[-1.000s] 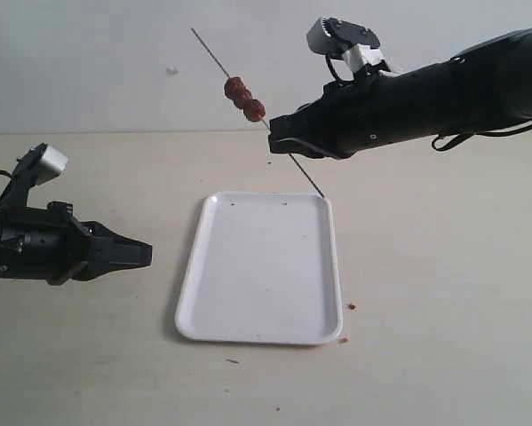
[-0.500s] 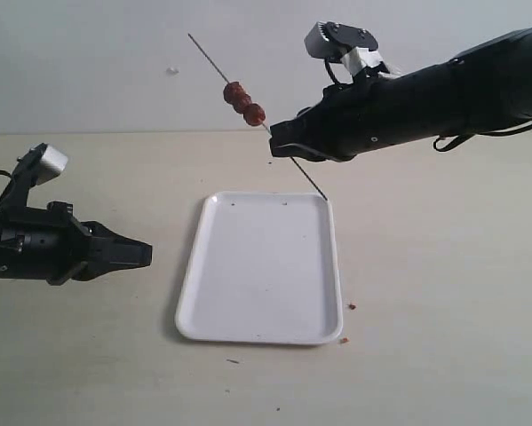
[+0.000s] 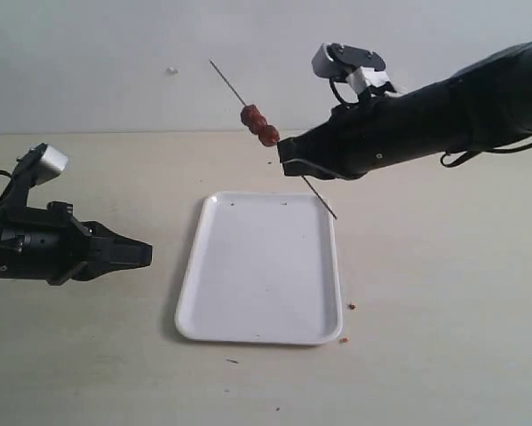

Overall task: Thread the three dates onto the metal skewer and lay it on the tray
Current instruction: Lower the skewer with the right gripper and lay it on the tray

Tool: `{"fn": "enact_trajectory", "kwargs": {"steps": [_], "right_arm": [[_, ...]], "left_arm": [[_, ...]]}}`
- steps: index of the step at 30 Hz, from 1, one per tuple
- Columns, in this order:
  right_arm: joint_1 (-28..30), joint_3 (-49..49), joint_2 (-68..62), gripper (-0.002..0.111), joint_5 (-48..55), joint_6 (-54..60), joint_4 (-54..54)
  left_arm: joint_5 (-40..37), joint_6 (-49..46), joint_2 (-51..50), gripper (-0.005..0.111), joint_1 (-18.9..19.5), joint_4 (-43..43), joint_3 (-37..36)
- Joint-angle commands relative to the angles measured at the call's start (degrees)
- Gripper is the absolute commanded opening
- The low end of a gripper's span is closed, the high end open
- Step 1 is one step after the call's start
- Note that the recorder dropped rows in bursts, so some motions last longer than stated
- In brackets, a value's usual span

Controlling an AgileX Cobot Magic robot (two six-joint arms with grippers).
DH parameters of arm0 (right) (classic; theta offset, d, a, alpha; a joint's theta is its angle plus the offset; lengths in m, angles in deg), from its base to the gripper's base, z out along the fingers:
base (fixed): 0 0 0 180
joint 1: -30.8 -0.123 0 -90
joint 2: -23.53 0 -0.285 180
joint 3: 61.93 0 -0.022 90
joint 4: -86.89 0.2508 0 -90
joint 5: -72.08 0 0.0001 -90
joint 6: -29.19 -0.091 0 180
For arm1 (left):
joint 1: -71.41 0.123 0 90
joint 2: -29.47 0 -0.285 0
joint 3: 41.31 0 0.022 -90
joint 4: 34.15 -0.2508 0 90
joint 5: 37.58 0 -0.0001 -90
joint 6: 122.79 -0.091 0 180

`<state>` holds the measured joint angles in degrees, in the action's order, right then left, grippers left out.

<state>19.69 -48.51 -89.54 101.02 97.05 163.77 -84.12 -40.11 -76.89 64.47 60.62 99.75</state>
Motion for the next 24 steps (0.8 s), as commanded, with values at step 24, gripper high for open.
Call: {"fn": "enact_trajectory", "kwargs": {"steps": [24], "right_arm": [[-21.76,10.37,0.18,0.0,-37.01,-15.56,12.18]], "left_arm": [[-0.35,0.05,0.59,0.0,0.03,0.09,-0.33]]}}
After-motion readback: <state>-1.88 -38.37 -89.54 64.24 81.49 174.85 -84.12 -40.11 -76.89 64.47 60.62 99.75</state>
